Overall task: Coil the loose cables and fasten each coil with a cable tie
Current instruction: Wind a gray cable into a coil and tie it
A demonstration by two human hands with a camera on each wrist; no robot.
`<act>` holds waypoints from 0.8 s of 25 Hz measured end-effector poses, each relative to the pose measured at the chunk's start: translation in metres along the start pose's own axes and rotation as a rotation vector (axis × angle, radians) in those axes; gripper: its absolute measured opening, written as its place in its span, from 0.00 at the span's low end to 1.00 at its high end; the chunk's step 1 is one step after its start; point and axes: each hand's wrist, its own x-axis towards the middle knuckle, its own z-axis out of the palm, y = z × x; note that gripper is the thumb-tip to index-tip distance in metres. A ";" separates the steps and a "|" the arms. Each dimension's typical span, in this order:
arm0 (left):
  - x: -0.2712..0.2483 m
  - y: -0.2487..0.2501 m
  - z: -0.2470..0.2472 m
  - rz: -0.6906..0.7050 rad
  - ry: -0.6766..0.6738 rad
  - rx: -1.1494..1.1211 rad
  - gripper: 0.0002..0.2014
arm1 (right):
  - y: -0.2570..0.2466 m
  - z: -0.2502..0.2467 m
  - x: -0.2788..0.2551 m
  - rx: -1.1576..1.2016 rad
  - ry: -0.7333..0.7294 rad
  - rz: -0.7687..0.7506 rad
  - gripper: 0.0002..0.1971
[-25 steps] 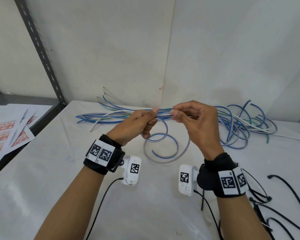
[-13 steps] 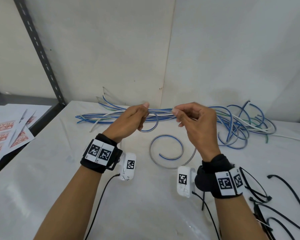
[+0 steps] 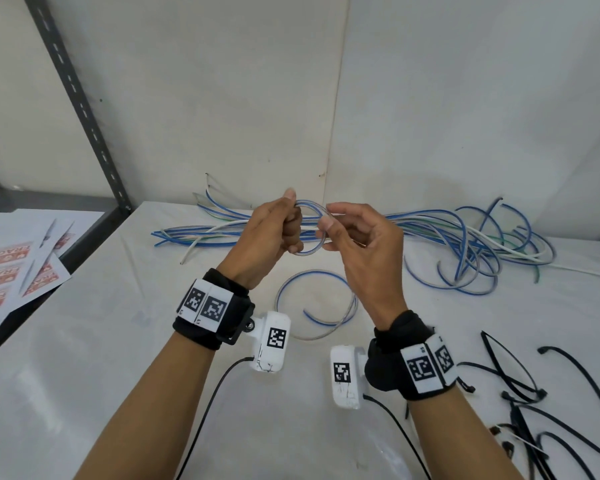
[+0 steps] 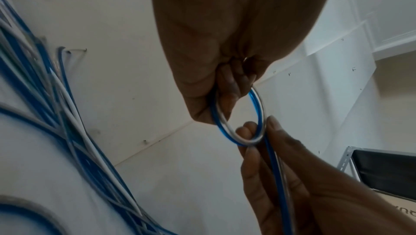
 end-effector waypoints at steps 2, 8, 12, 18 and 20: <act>-0.001 0.001 0.003 -0.018 0.000 -0.059 0.20 | -0.001 0.000 -0.001 0.018 0.026 -0.007 0.06; -0.002 0.001 0.009 -0.077 -0.020 -0.165 0.21 | 0.001 0.005 -0.006 0.056 0.156 -0.068 0.04; -0.002 0.007 -0.003 -0.169 -0.101 -0.009 0.18 | -0.002 -0.012 0.004 -0.069 -0.038 -0.061 0.04; -0.009 0.006 0.001 -0.294 -0.218 0.137 0.24 | -0.005 -0.021 0.007 -0.212 -0.244 -0.028 0.08; -0.008 0.006 -0.001 -0.268 -0.200 0.164 0.24 | -0.005 -0.024 0.008 -0.205 -0.194 -0.026 0.06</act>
